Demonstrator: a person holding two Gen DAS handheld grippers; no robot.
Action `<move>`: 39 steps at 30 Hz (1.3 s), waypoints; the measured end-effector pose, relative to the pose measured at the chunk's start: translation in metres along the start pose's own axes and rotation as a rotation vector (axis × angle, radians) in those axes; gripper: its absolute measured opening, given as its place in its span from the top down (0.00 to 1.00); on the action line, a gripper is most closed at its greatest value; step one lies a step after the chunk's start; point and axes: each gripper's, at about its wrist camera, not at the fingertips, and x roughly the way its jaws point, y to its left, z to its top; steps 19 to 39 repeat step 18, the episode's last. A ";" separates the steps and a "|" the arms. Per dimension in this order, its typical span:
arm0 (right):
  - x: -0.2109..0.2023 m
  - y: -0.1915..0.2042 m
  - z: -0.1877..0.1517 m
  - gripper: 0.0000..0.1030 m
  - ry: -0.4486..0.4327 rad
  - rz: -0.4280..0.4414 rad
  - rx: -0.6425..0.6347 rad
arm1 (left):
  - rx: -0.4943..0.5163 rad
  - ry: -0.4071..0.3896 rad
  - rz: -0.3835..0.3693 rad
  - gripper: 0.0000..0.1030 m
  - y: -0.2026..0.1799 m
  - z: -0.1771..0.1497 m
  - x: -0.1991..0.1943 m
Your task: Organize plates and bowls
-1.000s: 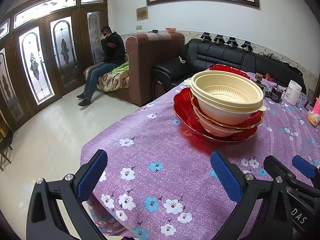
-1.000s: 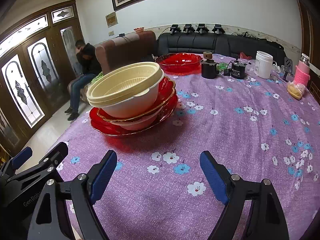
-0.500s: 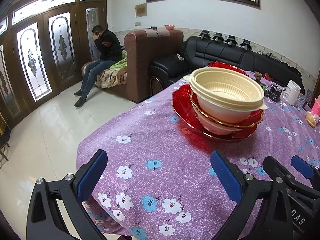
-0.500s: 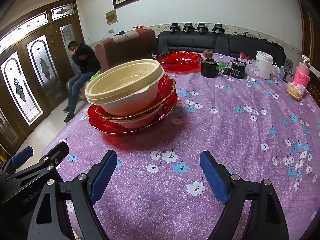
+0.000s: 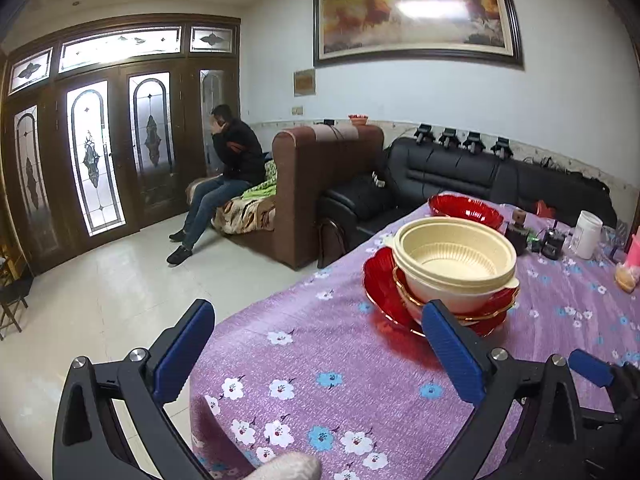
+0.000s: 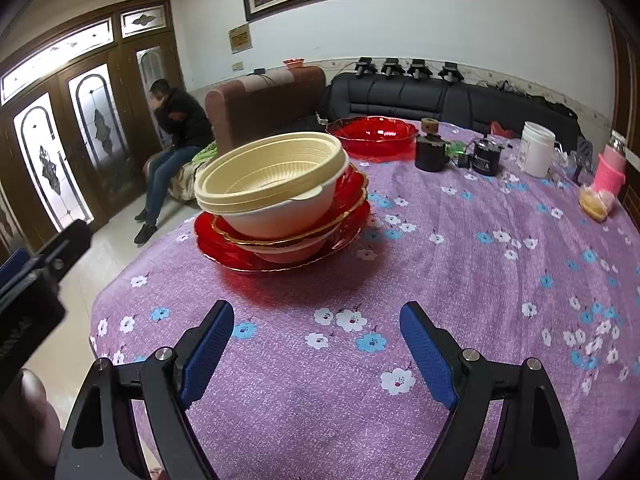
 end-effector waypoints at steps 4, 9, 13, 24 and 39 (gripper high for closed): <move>-0.001 0.007 0.003 0.14 0.005 0.010 -0.032 | -0.019 0.049 -0.025 0.00 0.003 0.002 0.006; 0.002 0.020 0.011 0.14 0.015 0.031 -0.068 | 0.003 0.062 -0.020 0.00 0.002 0.010 0.011; 0.007 0.030 0.016 0.14 0.037 0.084 -0.098 | 0.016 0.072 -0.036 0.00 -0.003 0.017 0.013; 0.002 0.020 0.021 0.14 0.021 0.090 -0.077 | 0.040 0.064 -0.031 0.00 -0.016 0.026 0.011; 0.002 0.020 0.021 0.14 0.021 0.090 -0.077 | 0.040 0.064 -0.031 0.00 -0.016 0.026 0.011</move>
